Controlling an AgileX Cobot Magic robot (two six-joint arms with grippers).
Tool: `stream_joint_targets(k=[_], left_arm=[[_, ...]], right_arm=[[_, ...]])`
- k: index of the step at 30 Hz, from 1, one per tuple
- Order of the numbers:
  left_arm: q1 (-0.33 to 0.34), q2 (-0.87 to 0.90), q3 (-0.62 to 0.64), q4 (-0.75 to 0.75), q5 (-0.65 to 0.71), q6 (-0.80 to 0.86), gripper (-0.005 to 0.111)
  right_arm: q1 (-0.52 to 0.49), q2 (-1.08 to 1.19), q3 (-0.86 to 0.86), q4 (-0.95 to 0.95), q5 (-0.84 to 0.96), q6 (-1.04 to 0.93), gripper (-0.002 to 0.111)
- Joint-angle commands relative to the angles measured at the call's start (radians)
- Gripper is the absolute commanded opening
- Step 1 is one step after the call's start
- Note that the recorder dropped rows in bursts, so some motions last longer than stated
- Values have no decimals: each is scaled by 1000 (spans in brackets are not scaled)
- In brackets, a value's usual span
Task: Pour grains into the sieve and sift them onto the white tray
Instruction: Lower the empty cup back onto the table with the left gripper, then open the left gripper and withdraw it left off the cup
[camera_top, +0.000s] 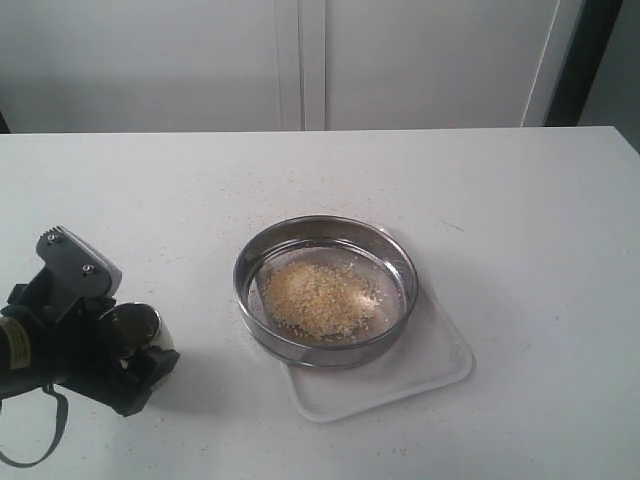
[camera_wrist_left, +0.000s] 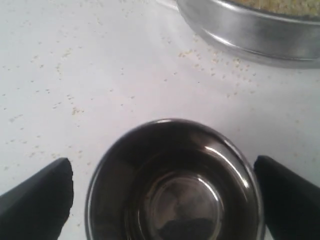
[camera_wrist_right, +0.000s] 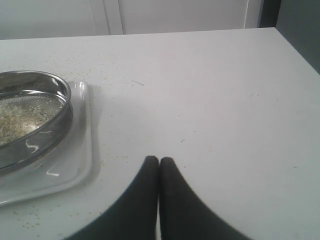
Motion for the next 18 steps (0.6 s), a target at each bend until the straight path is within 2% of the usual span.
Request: stream_joint_targets(k=[1, 4, 7, 12, 15, 18], left_arm=[[4, -77, 6, 5, 32, -18, 96], [4, -142, 6, 15, 34, -49, 96], [2, -200, 6, 110, 34, -126, 96], [2, -290, 6, 121, 36, -182, 93], [2, -334, 6, 121, 78, -213, 85], [2, -377, 6, 121, 185, -246, 68]], right_arm=[[2, -4, 7, 0, -14, -1, 0], [2, -4, 7, 0, -14, -1, 0], [2, -4, 7, 0, -14, -1, 0], [2, -4, 7, 0, -14, -1, 0], [2, -4, 7, 0, -14, -1, 0], [2, -4, 7, 0, -14, -1, 0]])
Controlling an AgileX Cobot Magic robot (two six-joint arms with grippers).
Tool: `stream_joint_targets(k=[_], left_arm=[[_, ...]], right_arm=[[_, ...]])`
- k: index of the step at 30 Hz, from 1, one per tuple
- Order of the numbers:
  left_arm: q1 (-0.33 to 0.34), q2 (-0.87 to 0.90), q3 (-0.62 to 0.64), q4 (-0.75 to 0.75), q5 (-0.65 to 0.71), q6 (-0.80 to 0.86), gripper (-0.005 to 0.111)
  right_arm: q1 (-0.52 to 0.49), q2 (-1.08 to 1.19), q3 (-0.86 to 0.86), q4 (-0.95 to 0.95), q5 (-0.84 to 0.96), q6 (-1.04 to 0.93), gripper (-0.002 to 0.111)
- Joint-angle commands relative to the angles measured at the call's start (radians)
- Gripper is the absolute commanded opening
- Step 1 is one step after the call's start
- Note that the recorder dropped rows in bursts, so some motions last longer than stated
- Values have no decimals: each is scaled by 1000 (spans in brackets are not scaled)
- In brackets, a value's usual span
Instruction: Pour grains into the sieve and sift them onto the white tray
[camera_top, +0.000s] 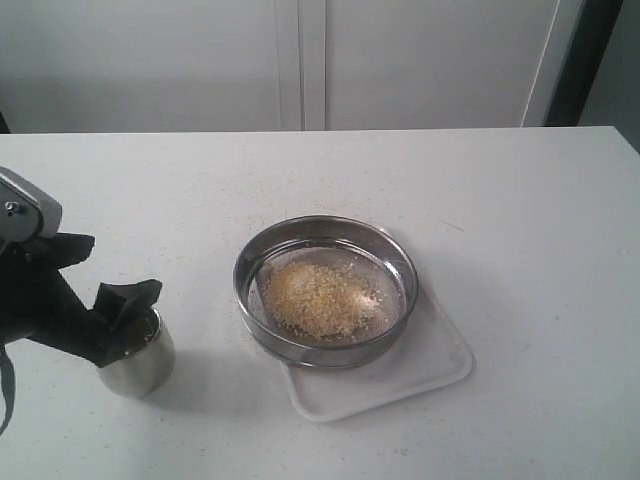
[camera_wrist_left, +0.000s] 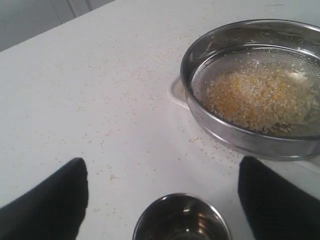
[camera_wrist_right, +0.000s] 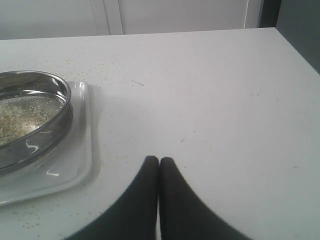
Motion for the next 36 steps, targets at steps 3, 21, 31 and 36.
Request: stream_joint_targets(k=[3, 21, 31, 36], left_arm=[[2, -90, 6, 6, 242, -62, 45], [2, -243, -27, -82, 714, -82, 0], [2, -243, -57, -247, 1017, -68, 0], [2, -243, -57, -289, 1088, -68, 0]], right_arm=[[2, -4, 7, 0, -14, -1, 0], [2, -4, 7, 0, -14, -1, 0], [2, -4, 7, 0, -14, -1, 0], [2, -4, 7, 0, -14, -1, 0]])
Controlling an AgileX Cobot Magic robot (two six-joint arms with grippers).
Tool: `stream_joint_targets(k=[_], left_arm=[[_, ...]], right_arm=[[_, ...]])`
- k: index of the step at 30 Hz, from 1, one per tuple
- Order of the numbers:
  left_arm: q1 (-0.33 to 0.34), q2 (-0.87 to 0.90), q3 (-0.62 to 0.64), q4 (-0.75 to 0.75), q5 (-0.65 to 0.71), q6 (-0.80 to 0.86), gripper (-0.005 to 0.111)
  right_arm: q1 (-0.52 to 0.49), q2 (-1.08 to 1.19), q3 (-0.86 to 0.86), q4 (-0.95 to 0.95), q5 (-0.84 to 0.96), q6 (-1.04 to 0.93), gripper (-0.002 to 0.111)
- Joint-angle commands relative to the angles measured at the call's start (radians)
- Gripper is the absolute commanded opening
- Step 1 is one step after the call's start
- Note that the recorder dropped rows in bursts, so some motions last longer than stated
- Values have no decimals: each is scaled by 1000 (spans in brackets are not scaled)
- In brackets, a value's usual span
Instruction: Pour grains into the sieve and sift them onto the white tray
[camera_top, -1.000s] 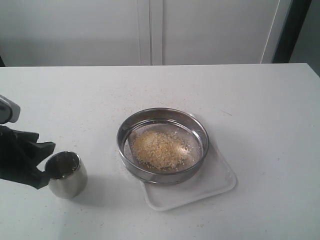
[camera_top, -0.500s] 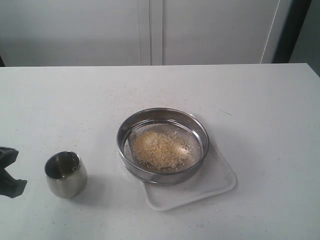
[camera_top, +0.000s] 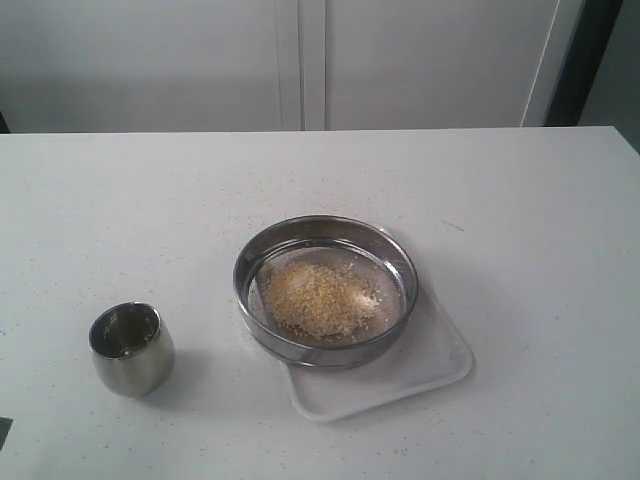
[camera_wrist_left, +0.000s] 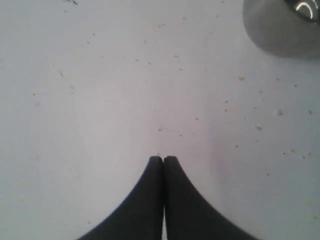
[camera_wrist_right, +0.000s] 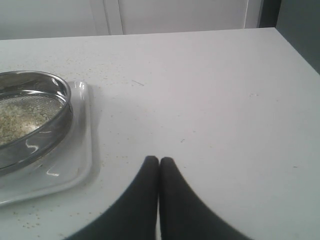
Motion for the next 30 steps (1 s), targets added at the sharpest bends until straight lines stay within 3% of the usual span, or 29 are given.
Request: stream_joint_targets(k=[1, 30], left_arm=[[2, -7, -5, -44, 78, 2, 0], [2, -7, -5, -46, 85, 0, 0]], right_arm=[[2, -4, 7, 0, -14, -1, 0], [2, -4, 7, 0, -14, -1, 0]])
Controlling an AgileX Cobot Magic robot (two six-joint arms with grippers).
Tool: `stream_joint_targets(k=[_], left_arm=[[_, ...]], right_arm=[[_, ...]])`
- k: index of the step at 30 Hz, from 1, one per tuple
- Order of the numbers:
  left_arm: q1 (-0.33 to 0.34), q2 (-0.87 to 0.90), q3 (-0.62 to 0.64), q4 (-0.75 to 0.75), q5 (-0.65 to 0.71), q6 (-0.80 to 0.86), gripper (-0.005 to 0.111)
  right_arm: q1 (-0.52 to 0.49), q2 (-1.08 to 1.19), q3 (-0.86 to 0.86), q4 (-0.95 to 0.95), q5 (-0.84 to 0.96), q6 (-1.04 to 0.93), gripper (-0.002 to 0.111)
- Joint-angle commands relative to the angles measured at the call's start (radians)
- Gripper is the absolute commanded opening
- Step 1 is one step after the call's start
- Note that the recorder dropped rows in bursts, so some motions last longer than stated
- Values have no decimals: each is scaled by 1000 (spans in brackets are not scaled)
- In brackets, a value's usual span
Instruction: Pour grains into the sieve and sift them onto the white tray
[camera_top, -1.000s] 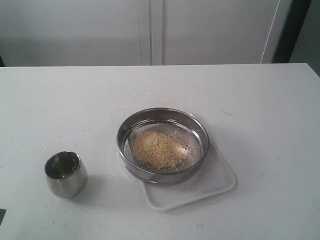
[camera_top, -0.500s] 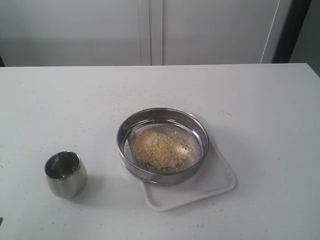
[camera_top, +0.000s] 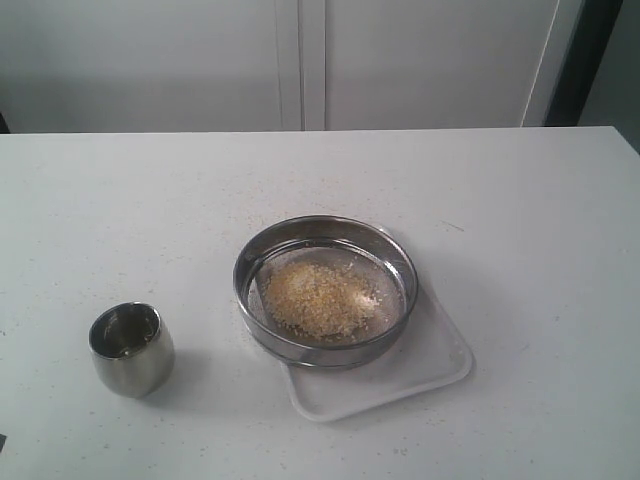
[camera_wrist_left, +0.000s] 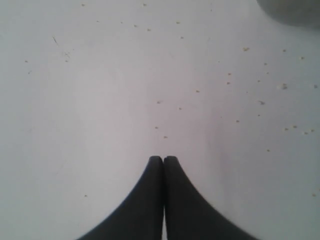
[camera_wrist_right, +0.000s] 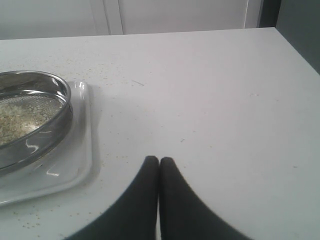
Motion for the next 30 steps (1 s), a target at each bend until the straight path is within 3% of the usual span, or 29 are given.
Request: stream_joint_targets(k=[1, 11, 20, 30], left_arm=[[2, -7, -5, -7, 11, -1, 0], [16, -121, -5, -6, 11, -1, 0], [182, -260, 8, -54, 11, -9, 0], [395, -489, 182, -71, -107, -9, 0]], right_arm=[[2, -4, 7, 0, -14, -1, 0], [2, -4, 7, 0, -14, -1, 0], [2, -4, 7, 0, -14, -1, 0], [2, -4, 7, 0, -14, -1, 0]])
